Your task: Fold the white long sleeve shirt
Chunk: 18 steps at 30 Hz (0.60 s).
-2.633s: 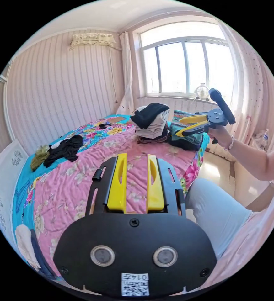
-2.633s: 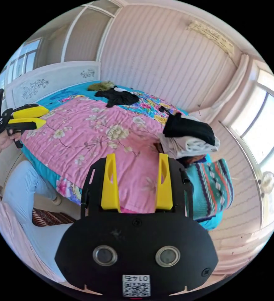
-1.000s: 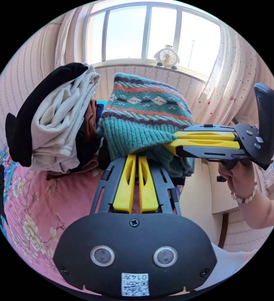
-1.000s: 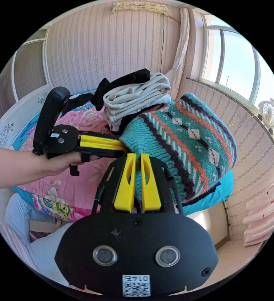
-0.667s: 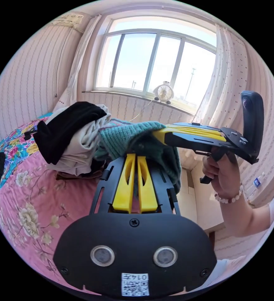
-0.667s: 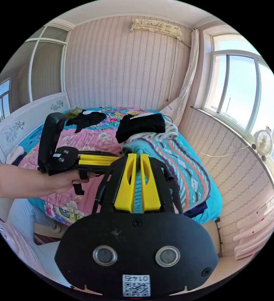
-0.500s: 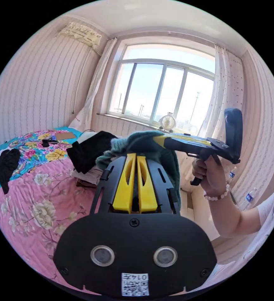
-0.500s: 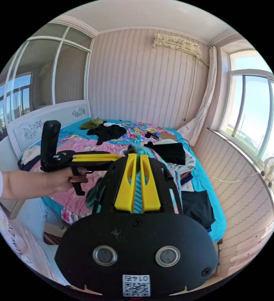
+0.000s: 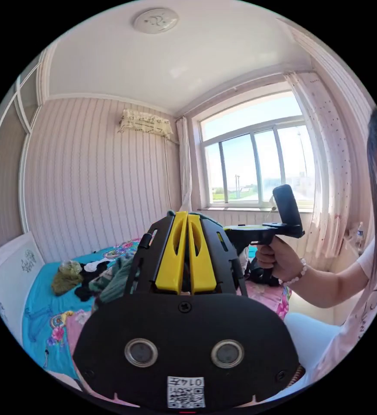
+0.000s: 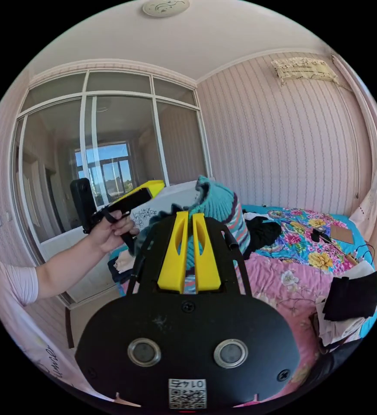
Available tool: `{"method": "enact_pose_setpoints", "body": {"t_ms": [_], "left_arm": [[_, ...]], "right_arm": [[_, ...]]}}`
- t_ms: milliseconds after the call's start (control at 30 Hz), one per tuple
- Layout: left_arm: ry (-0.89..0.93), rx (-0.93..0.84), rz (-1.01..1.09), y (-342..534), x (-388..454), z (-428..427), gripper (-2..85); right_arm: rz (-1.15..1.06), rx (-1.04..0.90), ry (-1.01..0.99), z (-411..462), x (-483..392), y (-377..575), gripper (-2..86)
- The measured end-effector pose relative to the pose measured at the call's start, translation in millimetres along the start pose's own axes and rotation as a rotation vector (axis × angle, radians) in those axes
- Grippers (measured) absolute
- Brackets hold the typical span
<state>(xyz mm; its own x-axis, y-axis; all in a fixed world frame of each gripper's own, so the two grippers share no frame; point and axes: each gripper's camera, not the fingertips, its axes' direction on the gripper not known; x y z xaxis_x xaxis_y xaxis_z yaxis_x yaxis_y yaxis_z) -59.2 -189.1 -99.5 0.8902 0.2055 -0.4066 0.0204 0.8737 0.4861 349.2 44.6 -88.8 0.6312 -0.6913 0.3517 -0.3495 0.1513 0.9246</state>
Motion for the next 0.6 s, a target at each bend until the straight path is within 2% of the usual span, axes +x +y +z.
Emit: {"method": "enact_pose_setpoints", "body": {"t_ms": [100, 200, 267, 333, 367, 467, 600], "left_arm": [[-0.053, -0.096, 0.073, 23.3, -6.9, -26.7, -1.0], [-0.044, -0.265, -0.026, 113.2, -20.3, -35.3, -1.0], [-0.088, -0.436, -0.094, 213.2, -23.4, -45.8, -1.0], [-0.131, -0.575, -0.187, 286.6, -27.1, -57.8, -1.0], [-0.148, -0.630, -0.286, 328.2, -31.3, -71.3, -1.0], [-0.229, -0.665, -0.487, 392.2, -40.2, -113.9, -0.9], [-0.335, -0.669, -0.567, 421.2, -49.6, -149.6, -0.7]], "right_arm": [[0.057, -0.051, -0.010, 35.9, -12.3, 55.9, 0.5], [0.259, -0.184, -0.033, 78.0, 1.5, 161.3, 0.6], [0.452, -0.372, -0.016, 116.9, 17.2, 263.3, 0.6], [0.544, -0.529, -0.008, 142.6, 21.5, 326.3, 0.7], [0.540, -0.621, 0.035, 156.7, 16.5, 354.1, 0.8], [0.506, -0.714, 0.088, 177.4, 6.6, 381.0, 1.2], [0.432, -0.725, 0.121, 194.7, -5.7, 372.0, 2.9]]}}
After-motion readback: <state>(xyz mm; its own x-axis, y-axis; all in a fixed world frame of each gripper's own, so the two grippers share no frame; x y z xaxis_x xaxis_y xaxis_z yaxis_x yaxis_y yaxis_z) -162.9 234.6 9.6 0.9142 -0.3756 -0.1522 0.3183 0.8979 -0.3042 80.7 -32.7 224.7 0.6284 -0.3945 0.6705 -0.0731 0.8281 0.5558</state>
